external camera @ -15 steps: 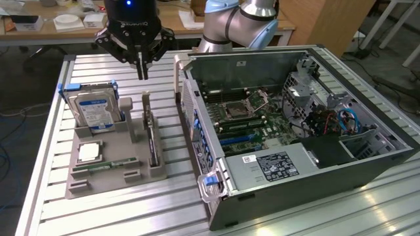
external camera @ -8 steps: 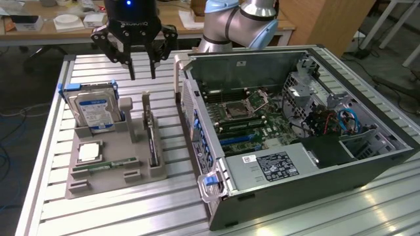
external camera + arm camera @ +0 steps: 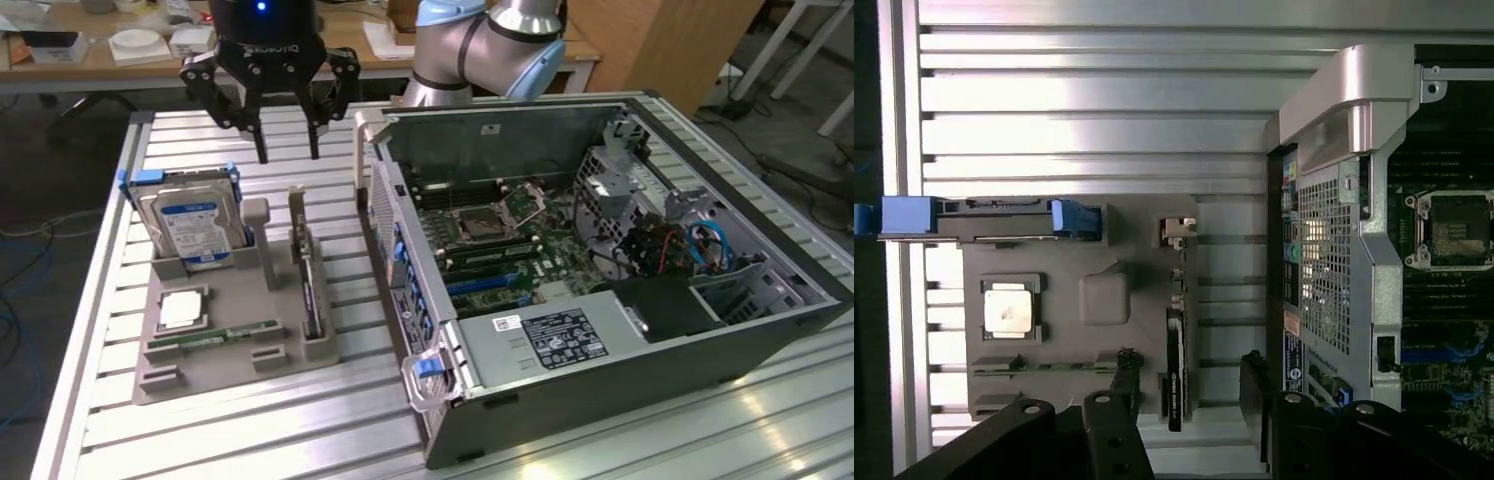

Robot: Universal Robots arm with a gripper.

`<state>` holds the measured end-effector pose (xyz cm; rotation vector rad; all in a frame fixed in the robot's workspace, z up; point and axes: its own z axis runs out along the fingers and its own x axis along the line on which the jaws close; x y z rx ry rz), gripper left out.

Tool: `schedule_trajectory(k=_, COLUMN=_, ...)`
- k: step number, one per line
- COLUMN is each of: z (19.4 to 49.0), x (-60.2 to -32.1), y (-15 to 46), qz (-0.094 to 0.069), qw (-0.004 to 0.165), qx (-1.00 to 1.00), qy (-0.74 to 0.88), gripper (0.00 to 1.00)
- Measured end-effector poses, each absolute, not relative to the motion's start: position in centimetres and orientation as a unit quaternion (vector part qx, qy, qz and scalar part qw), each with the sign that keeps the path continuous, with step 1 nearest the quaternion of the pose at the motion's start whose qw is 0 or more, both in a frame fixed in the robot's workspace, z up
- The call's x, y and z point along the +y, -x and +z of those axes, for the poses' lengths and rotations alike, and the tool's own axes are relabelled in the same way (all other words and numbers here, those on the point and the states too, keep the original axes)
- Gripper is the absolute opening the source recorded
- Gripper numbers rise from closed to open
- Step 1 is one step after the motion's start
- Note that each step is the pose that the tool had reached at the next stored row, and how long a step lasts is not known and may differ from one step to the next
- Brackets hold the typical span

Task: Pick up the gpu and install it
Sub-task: 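Pick up the gpu and move the gpu toward the slot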

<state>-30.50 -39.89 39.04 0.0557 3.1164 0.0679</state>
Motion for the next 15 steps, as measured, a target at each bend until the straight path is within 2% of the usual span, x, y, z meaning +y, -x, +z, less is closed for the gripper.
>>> schedule_trajectory(k=15, z=38.30, x=-40.59, y=31.09, qz=0.022, qw=0.010, qx=1.000, qy=0.003, gripper=0.53)
